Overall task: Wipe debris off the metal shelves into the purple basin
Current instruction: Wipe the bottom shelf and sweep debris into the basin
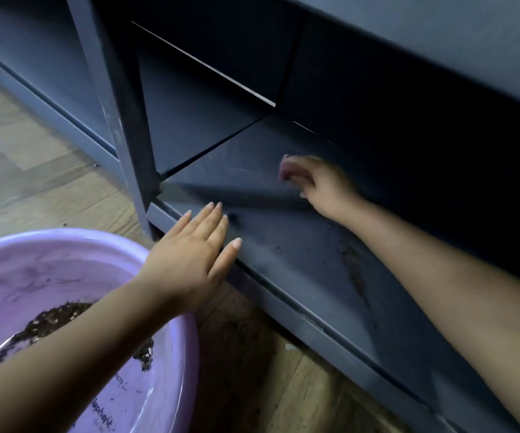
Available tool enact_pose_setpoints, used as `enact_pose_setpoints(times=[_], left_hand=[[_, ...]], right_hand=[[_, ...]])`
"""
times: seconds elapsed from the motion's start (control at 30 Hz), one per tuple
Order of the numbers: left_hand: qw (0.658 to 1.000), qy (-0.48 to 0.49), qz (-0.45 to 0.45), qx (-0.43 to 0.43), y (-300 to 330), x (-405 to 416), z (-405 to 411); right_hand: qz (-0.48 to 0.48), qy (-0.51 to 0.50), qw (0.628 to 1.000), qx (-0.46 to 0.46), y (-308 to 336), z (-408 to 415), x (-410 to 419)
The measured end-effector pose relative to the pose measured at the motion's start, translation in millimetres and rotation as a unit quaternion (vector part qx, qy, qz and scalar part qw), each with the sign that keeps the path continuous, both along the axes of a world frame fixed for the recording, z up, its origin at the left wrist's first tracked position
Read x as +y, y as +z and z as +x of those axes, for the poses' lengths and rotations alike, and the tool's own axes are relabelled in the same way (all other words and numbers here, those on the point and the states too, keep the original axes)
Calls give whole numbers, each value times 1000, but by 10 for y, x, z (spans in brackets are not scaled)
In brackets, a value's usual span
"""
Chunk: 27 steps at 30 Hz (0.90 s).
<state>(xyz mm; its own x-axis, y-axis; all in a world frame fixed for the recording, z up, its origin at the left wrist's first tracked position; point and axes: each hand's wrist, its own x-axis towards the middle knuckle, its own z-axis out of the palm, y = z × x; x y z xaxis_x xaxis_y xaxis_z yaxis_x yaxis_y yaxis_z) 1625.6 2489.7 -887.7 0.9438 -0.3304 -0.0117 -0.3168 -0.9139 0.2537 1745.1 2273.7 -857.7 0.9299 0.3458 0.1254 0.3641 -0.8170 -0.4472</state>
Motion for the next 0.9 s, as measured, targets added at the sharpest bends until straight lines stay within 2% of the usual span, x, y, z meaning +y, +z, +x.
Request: enact_pose_setpoints(times=[0.07, 0.17, 0.23, 0.33, 0.43, 0.53, 0.63, 0.7, 0.8, 0.9], left_hand=[[1000, -1, -8, 3, -25, -19, 27], [1000, 5, -29, 2, -61, -31, 59], [1000, 8, -28, 5, -88, -26, 75], [1000, 4, -25, 3, -114, -19, 121], [1000, 0, -27, 7, -118, -53, 102], [999, -15, -34, 4, -126, -110, 42], [999, -23, -30, -6, -138, -154, 23], [999, -24, -32, -6, -122, -187, 35], [999, -22, -32, -2, -119, -217, 53], [999, -22, -29, 9, -136, -223, 52]], right_hand=[[38, -13, 997, 68, -97, 127, 98], [17, -19, 998, 57, -208, 88, 157], [86, 7, 995, 51, -256, -45, 88], [159, 33, 980, 116, -262, -295, -103], [95, 111, 985, 87, -260, -565, -403], [45, 129, 988, 66, -210, -816, -608], [142, 91, 979, 113, -131, -814, -748], [193, 8, 975, 113, -63, -642, -892], [182, -149, 968, 90, -117, -358, -1174], [146, -183, 970, 71, -294, -369, -1131]])
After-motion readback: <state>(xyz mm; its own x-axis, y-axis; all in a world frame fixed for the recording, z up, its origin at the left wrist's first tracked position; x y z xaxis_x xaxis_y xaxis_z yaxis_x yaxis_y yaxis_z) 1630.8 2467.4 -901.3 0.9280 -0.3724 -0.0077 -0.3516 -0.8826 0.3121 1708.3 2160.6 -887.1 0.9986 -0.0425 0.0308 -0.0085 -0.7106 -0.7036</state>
